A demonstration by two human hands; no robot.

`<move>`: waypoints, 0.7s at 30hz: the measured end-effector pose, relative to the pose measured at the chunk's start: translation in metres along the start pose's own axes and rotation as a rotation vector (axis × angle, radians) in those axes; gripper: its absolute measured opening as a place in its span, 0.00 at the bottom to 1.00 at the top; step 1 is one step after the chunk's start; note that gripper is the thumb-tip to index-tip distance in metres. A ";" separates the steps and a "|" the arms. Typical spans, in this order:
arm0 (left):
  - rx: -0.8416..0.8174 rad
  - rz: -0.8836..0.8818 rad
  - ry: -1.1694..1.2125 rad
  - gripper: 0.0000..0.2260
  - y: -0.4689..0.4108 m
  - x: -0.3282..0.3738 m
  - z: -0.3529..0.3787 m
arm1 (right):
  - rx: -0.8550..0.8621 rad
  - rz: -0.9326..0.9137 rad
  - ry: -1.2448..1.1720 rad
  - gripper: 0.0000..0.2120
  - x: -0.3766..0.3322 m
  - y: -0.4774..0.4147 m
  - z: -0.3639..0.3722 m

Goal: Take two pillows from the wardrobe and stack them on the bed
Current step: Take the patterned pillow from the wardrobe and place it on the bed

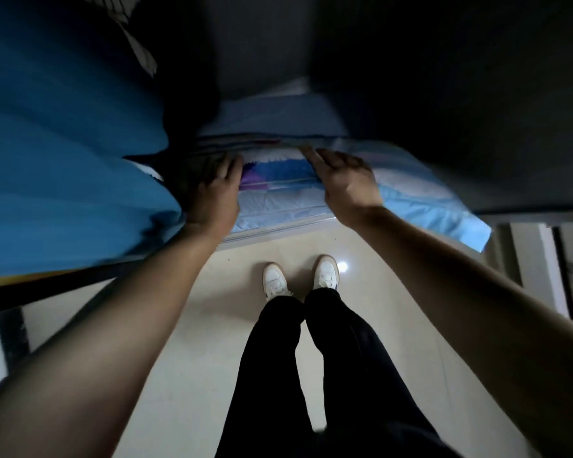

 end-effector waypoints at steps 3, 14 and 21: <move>-0.085 0.058 -0.034 0.28 0.035 0.017 -0.018 | -0.025 0.039 -0.028 0.34 -0.015 0.048 -0.021; -0.106 0.198 -0.166 0.21 0.116 0.070 -0.080 | -0.031 0.132 -0.043 0.32 -0.034 0.169 -0.066; -0.026 0.215 -0.209 0.20 0.155 0.091 -0.132 | -0.039 0.041 -0.018 0.29 -0.049 0.214 -0.111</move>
Point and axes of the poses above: each hand's wrist, its own y-axis away from the middle knuckle, its own z-axis out of the palm, x = y × z, the point moved 8 cm from there along -y, towards the middle knuckle, and after that the axes turned 11 degrees about -y, right-handed, at the moved point
